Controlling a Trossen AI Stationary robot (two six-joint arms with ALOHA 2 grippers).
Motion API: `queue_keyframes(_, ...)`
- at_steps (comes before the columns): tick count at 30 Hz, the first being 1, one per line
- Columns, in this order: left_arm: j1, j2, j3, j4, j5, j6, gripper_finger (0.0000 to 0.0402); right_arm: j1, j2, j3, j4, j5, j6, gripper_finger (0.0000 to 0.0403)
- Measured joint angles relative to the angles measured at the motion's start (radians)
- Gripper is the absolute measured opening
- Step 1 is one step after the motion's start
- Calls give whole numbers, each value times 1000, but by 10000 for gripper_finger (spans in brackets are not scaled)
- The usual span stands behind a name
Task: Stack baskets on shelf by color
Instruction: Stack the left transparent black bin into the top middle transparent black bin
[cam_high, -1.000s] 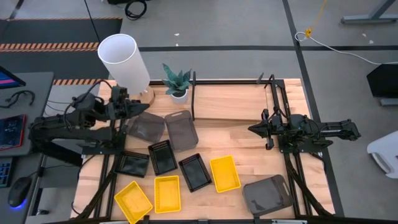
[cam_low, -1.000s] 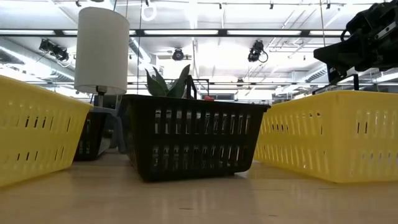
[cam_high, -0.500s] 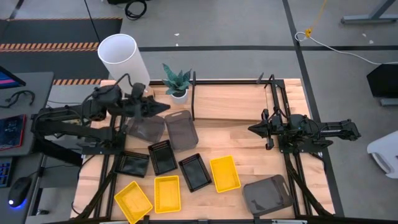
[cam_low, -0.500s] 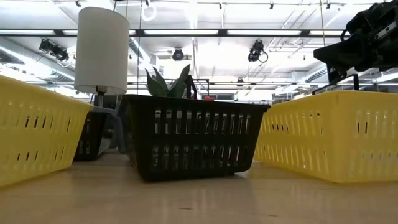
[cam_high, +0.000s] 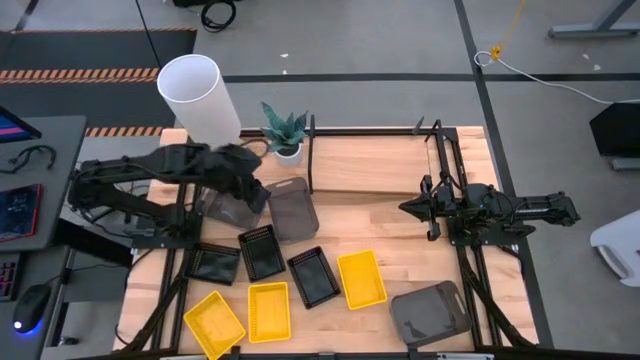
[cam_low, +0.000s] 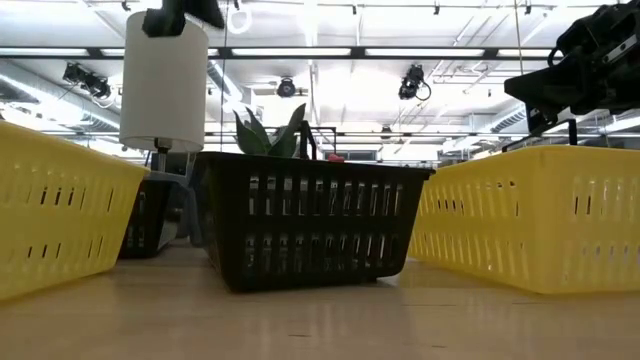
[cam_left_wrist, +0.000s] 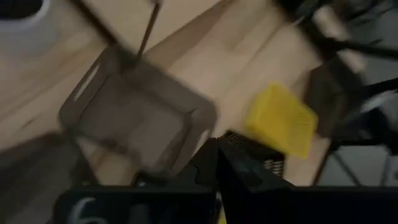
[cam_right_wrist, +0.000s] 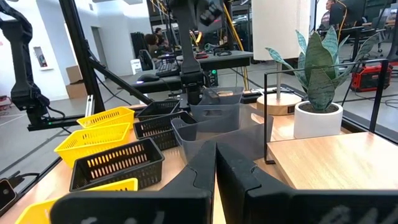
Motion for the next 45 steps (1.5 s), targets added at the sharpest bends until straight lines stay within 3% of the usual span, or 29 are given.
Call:
queue_keyframes(8,10,158,0,-205,0,-46,46,0,0,0,3,0,0,19)
queue_keyframes(14,9,267,-1,-317,-4,-21,112,0,0,0,4,0,0,19)
queue_keyframes(24,22,402,-1,-332,-74,6,222,0,0,0,4,0,0,19)
queue_keyframes(33,76,392,-134,-219,-2,20,207,0,0,0,4,0,0,19)
queue_keyframes(45,77,366,-325,10,36,-127,167,0,0,0,4,0,0,19)
